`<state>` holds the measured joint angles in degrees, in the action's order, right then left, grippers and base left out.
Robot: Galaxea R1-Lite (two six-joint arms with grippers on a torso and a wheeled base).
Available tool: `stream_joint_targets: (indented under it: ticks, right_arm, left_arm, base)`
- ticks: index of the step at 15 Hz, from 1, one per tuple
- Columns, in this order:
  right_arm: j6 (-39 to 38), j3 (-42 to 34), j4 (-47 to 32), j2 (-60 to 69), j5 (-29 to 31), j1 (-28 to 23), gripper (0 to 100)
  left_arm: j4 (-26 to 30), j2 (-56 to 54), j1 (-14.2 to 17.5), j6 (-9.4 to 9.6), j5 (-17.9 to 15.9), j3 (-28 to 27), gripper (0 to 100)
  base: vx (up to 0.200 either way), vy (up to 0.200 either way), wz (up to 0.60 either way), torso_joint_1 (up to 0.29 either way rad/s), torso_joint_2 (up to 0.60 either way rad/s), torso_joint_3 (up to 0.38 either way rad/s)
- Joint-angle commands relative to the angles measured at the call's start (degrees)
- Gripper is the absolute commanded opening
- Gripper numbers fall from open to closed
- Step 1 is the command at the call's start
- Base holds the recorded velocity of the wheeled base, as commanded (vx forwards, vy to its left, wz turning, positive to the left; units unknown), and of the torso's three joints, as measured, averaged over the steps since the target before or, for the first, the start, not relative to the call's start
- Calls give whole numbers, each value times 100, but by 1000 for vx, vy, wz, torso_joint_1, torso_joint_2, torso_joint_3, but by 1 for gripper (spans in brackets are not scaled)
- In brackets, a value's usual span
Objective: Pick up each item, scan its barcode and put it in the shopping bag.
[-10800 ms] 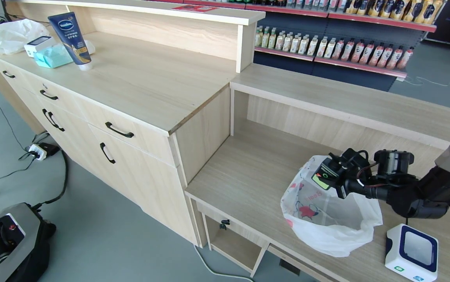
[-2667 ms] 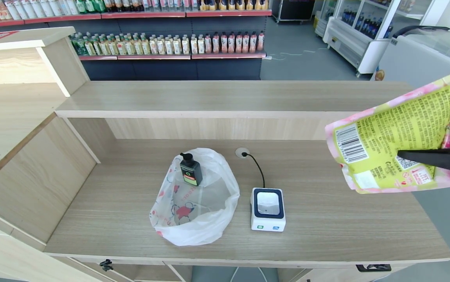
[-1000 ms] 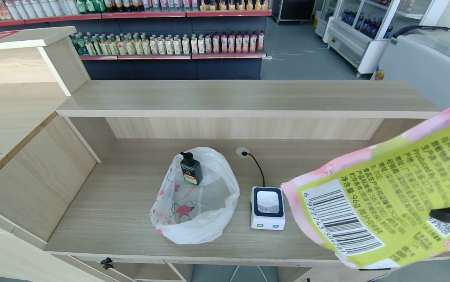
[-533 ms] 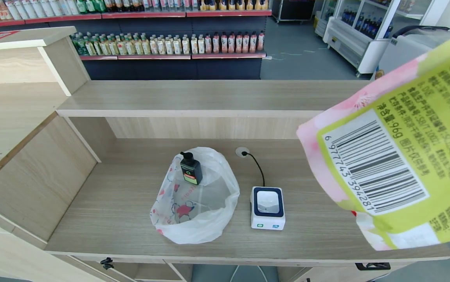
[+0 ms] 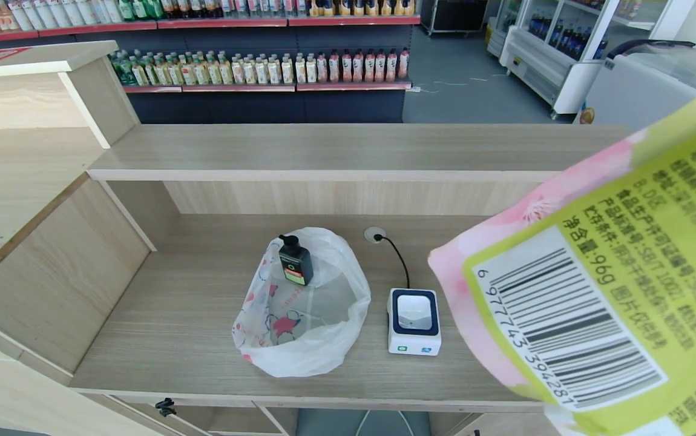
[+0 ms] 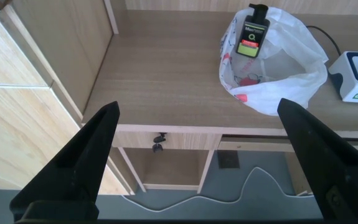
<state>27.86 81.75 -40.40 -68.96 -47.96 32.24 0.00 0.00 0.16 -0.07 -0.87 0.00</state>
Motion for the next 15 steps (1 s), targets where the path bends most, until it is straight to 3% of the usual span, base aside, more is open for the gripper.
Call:
stream_joint_targets:
  ticks: [1,6,8,15]
  right_arm:
    - [9,34,-3,-100,15,186,0]
    - [-61,280,-82,-197,102,212,0]
    - [-536,526,-56,-170,94,71,0]
    - [-870,825,-47,-232,-161,-8,0]
  left_arm:
    - [0,0,2,-1,-1,0,100]
    - [0,0,2,-1,-1,0,100]
    - [0,0,2,-1,7,0,100]
    - [0,0,2,-1,-1,0,100]
  base:
    - [0,0,0,0,0,0]
    - [0,0,0,0,0,0]
    - [0,0,0,0,0,0]
    - [0,0,0,0,0,0]
